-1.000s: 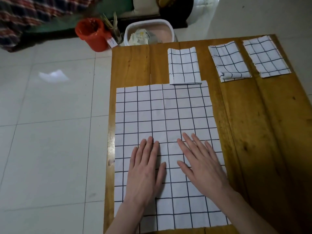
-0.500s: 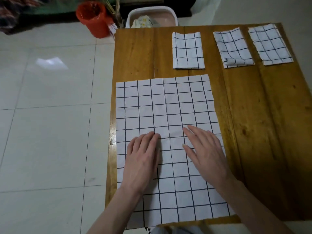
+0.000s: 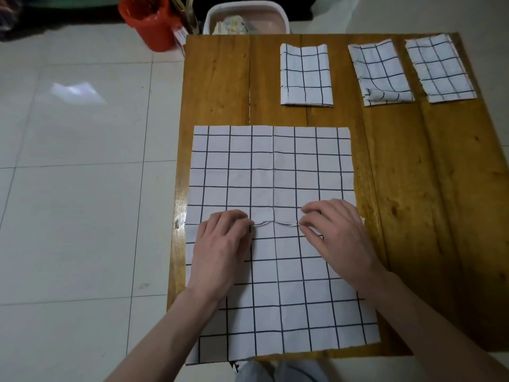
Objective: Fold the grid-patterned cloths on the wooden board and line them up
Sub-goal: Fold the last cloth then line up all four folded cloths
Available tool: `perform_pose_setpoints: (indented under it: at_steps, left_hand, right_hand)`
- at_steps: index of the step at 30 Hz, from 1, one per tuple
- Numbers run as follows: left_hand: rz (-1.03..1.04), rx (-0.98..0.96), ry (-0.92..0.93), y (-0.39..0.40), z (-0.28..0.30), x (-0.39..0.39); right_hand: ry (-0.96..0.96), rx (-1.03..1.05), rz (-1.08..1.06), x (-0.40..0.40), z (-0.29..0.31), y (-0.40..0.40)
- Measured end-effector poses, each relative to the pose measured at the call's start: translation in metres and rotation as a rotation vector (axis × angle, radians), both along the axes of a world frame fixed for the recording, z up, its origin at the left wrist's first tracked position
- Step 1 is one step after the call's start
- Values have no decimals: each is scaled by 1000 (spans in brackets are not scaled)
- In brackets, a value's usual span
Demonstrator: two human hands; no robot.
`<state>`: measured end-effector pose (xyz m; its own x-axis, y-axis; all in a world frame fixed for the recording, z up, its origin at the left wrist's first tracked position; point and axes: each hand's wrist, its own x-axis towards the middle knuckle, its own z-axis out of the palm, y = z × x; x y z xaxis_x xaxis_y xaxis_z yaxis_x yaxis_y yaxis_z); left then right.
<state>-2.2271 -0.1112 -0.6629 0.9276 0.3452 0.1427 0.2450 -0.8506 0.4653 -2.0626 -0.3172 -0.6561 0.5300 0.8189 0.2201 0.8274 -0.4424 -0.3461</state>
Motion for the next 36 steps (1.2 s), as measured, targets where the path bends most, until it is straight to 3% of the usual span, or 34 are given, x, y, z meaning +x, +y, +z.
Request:
perform_pose_setpoints:
  at_steps: [7, 13, 21, 28, 36]
  left_hand:
    - [-129, -48, -5, 17, 17, 0]
    - [-294, 20, 25, 32, 46, 6]
    - [-327, 112, 10, 69, 89, 31]
    - [-205, 224, -159, 88, 153, 64]
    - [-198, 274, -318, 67, 152, 46]
  right_hand:
    - [25, 2, 118, 16, 23, -9]
    - [-8, 4, 178, 30, 56, -14]
    - [-70, -69, 215, 67, 91, -13]
    - [-284, 34, 47, 84, 151, -3]
    - [-457, 133, -113, 61, 154, -27]
